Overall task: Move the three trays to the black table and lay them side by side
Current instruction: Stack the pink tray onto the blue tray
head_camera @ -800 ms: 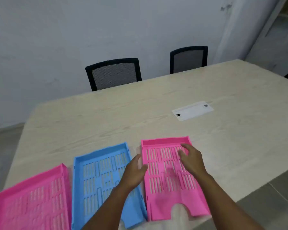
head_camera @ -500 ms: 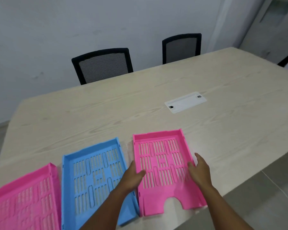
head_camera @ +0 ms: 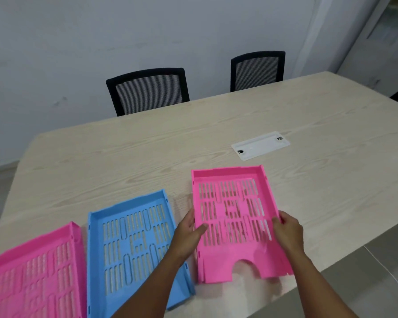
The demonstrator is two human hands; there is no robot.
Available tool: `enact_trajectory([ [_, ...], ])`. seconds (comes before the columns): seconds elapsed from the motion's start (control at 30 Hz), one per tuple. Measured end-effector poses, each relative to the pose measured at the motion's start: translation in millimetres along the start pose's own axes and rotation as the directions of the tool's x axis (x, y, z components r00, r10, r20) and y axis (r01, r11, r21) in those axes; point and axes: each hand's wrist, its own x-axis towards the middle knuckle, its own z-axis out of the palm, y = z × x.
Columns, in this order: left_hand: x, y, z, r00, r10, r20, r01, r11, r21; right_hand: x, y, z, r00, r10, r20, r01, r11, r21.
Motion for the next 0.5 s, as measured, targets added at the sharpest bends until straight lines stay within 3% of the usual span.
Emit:
enact_trajectory([
  [0.23, -4, 22, -25, 0.979, 0.153, -0.136, -0.170, 0.979, -0.117, -1, -60, -2, 0.993, -0.113, -0.021, 0.114, 0.993, 0.039],
  [0.5, -46, 4, -119, 0.888, 0.117, -0.445, -0.212, 0.962, -0.170, -52, -111, 85, 0.955, -0.202, 0.217, 0.185, 0.978, 0.095],
])
